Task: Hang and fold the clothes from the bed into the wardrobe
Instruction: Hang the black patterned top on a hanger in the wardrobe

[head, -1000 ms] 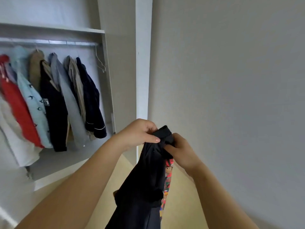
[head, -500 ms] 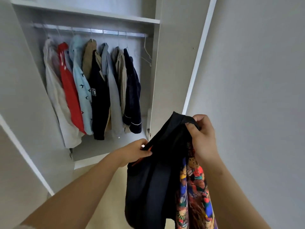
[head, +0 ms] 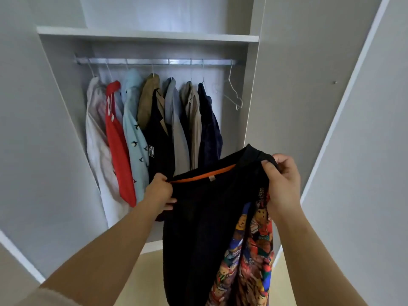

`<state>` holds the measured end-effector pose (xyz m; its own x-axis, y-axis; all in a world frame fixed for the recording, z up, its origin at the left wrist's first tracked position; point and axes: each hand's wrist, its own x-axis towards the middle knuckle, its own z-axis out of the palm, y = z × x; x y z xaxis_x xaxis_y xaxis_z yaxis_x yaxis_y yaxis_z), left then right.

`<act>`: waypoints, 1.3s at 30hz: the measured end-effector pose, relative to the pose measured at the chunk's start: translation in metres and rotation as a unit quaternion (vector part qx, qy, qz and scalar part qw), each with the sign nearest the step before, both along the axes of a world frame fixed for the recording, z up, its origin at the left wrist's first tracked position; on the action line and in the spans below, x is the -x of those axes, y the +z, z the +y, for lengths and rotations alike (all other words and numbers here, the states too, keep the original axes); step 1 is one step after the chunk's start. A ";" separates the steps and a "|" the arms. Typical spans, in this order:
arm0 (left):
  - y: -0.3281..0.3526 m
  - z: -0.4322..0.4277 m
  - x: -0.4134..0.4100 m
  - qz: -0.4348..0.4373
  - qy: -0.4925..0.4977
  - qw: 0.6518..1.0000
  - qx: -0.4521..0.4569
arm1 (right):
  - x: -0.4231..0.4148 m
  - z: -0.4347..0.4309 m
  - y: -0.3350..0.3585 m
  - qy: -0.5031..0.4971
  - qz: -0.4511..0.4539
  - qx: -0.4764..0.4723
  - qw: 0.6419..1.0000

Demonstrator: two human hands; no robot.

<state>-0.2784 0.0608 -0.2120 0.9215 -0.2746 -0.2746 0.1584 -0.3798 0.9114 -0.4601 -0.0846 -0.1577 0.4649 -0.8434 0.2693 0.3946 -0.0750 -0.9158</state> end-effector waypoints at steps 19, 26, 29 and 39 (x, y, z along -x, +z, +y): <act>0.129 -0.072 -0.219 0.177 0.122 0.676 0.705 | -0.297 -0.081 -0.004 -0.008 0.020 -0.095 0.995; 0.175 -0.120 -0.310 0.164 0.044 0.697 0.697 | -0.396 -0.097 0.026 0.023 -0.039 -0.036 0.998; 0.183 -0.141 -0.331 0.165 0.037 0.704 0.690 | -0.413 -0.117 0.026 0.027 -0.054 -0.027 0.998; 0.182 -0.224 -0.358 0.169 0.069 0.610 0.771 | -0.447 -0.241 0.035 -0.135 -0.019 0.054 0.989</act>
